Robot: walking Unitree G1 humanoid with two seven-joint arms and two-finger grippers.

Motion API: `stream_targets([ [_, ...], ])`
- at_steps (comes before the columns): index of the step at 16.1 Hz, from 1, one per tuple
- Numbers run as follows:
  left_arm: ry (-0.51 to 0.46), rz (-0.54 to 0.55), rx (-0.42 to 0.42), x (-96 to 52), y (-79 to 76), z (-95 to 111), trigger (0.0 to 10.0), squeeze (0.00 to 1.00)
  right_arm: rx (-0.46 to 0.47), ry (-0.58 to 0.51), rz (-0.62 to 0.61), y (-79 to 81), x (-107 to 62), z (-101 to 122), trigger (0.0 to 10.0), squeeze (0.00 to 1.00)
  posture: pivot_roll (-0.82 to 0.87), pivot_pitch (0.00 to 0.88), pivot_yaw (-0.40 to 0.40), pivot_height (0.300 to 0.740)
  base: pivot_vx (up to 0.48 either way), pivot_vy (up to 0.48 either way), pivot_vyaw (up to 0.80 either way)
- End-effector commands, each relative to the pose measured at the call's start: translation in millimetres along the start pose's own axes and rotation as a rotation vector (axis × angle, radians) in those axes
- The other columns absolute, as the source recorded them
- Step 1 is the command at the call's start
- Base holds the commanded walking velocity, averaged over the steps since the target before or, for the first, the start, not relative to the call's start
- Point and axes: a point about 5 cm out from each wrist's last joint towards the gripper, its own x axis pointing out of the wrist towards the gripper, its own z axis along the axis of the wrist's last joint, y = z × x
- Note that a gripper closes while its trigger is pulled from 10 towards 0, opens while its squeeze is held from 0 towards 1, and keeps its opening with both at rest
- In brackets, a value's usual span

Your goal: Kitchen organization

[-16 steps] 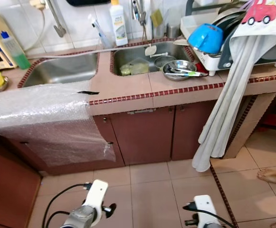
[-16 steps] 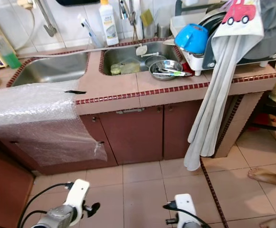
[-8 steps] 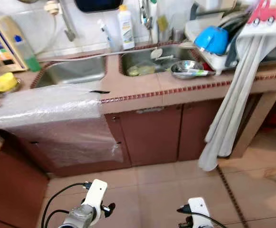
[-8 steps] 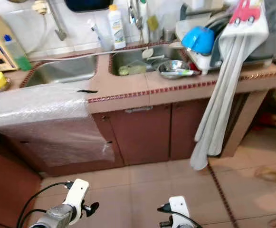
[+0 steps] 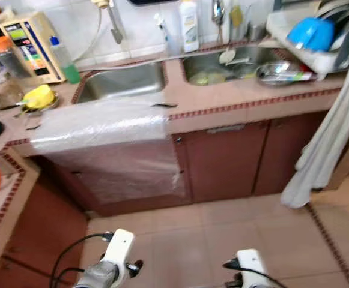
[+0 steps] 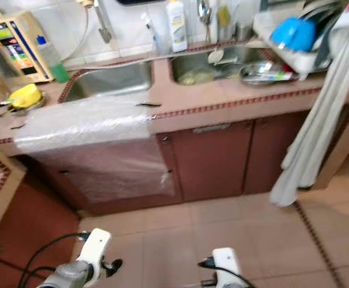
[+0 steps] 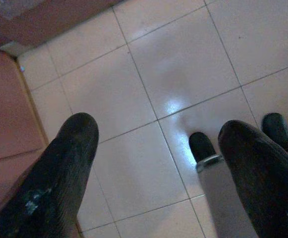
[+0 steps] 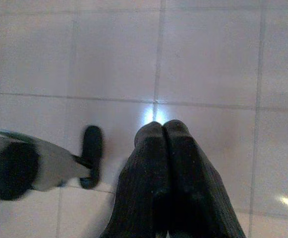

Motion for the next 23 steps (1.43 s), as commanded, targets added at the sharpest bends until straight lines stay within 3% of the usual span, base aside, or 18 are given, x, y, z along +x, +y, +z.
stream_targets([
  [1,-0.006,0.015,0.004,-1.2,5.0,-0.4,10.0,0.0,-0.004,-0.004,0.008,3.4,0.7,2.1,10.0,0.0,-0.08,0.0,0.151,0.74,0.0,0.0,0.0],
  [5,-0.019,0.0,-0.017,-0.9,2.6,-0.1,10.0,0.0,-0.017,-0.007,0.012,2.9,1.1,4.4,10.0,0.0,-0.08,0.0,0.142,0.74,0.0,0.0,0.0],
  [8,-0.023,0.001,-0.06,-0.6,0.2,-1.8,10.0,0.0,-0.042,-0.004,0.023,1.7,1.2,6.1,10.0,0.0,-0.05,0.0,0.093,0.74,0.0,0.0,0.0],
  [11,-0.021,0.037,-0.053,-0.7,0.3,-4.2,10.0,0.0,-0.076,-0.008,0.032,-0.4,1.4,9.1,10.0,0.0,-0.04,0.0,0.064,0.74,0.0,0.0,0.0],
  [15,-0.026,0.046,-0.104,-0.9,-3.7,-10.8,10.0,0.0,-0.141,-0.023,0.033,-11.7,1.6,21.4,10.0,0.0,-0.03,0.0,0.021,0.74,0.0,0.0,0.0],
  [17,-0.018,0.026,-0.099,-1.2,-3.8,-11.9,10.0,0.0,-0.141,-0.032,0.042,-11.6,2.0,25.0,10.0,0.0,-0.04,0.0,0.026,0.74,0.0,0.0,0.0],
  [19,-0.039,0.053,-0.021,-1.2,0.5,-5.2,10.0,0.0,-0.119,-0.042,0.044,-10.9,2.1,25.7,10.0,0.0,-0.03,0.0,0.034,0.74,0.0,0.0,0.0],
  [20,-0.116,0.039,-0.084,-0.9,4.4,11.3,10.0,0.0,-0.027,-0.105,0.046,-12.3,1.7,33.4,10.0,0.0,-0.03,0.0,0.051,0.74,0.0,0.0,0.0],
  [23,-0.325,0.021,-0.077,-5.8,13.6,46.4,10.0,0.0,0.041,-0.285,0.13,-9.6,-1.5,55.7,10.0,0.0,-0.03,0.0,0.077,0.74,0.0,0.0,0.0],
])
